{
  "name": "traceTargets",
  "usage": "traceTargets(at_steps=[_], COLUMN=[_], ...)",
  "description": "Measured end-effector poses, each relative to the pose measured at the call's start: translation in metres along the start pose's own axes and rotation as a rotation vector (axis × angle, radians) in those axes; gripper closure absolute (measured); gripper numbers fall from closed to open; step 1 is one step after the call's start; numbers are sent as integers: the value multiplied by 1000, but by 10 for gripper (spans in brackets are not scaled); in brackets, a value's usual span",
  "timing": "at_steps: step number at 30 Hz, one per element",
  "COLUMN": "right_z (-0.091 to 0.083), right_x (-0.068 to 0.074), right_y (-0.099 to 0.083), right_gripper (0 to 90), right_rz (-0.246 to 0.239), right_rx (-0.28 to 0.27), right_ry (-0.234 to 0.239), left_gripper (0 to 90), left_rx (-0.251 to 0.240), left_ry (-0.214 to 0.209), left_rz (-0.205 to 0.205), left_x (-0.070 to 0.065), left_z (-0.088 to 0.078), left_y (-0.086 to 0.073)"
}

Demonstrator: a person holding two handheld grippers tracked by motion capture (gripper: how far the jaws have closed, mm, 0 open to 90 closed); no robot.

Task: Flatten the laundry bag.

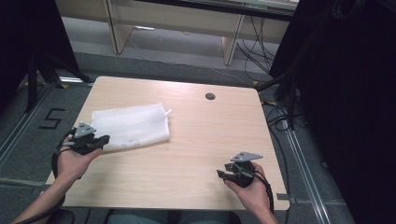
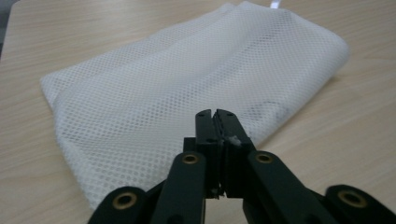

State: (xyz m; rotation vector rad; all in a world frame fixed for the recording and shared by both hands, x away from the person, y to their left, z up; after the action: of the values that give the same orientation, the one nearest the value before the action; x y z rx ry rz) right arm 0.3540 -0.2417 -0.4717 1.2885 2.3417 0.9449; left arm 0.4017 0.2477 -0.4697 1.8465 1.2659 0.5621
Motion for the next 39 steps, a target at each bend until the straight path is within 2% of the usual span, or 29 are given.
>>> traceTargets(at_steps=[1,2,3,4,5,6,7,8,10,11,13,14,15,17,19,20,21,23,24,26,27,29,31,32,35,36,38,39], right_z=[0,-3,-2,1,3,3,1,1,1,1,1,0,2,-1,1,-3,-1,0,-1,0,1,1,-1,-3,0,-1,-1,-2], right_x=[0,-1,-1,-1,0,0,1,1,0,-2,-3,-2,-1,-2,-1,1,2,2,2,1,1,2,2,0,1,3,3,3], right_y=[0,1,1,1,0,0,1,1,0,0,-1,-1,-2,-1,-1,1,0,0,0,0,-1,-1,-1,-1,-1,-1,-1,-1], right_gripper=[576,575,574,572,572,572,570,570,568,566,566,565,564,562,560,558,557,556,555,554,555,555,555,555,555,555,555,555], right_rz=[0,-9,-10,-22,-12,-12,8,6,6,-16,-28,-16,-18,-34,-34,-28,-9,-27,-31,-41,-41,-18,-12,-40,-34,-9,-12,-20], right_rx=[0,32,37,11,-11,-11,8,16,15,5,2,11,-19,-7,-33,31,13,6,29,31,13,1,2,26,-4,0,6,28], right_ry=[0,0,0,-7,-9,-9,2,1,2,32,40,41,-21,-15,-25,-16,-12,-19,-10,-8,-11,-8,-10,-13,-20,-11,-12,-9], left_gripper=[837,837,813,739,682,682,619,565,524,502,494,490,486,466,440,410,401,399,399,425,441,488,516,532,604,604,639,654], left_rx=[0,-7,-3,-12,-12,-16,-5,5,23,44,91,99,108,128,136,140,144,154,159,164,181,194,209,218,223,226,230,234], left_ry=[0,11,25,61,61,80,101,118,150,160,152,153,153,156,175,181,185,178,177,162,152,151,169,171,175,172,172,166], left_rz=[0,-6,-4,-22,-22,-32,-38,-51,-70,-65,-66,-76,-70,-67,-73,-82,-98,-118,-133,-141,-140,-113,-96,-99,-89,-86,-82,-82], left_x=[0,2,5,13,13,18,24,29,38,43,48,49,50,51,54,56,58,61,62,63,62,61,60,59,60,60,61,61], left_z=[0,3,5,11,11,14,18,22,28,30,34,36,38,42,46,47,48,51,54,58,59,63,64,65,66,66,66,66], left_y=[0,1,2,5,5,6,7,7,7,7,8,7,7,7,7,7,6,5,5,4,4,3,4,5,4,4,3,3])
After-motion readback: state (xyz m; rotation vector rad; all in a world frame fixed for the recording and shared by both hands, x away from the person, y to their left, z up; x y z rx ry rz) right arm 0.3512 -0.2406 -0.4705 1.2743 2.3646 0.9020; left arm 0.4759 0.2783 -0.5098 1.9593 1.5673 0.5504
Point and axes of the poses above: each handheld gripper's, and its own axes: z roughly forward along the jaws, y roughly out of its top, x roughly to its left, the point moved 1 cm from there along z, roughly forward along the jaws, and after that the axes turned 3 degrees about -y, right-handed, at the moved point
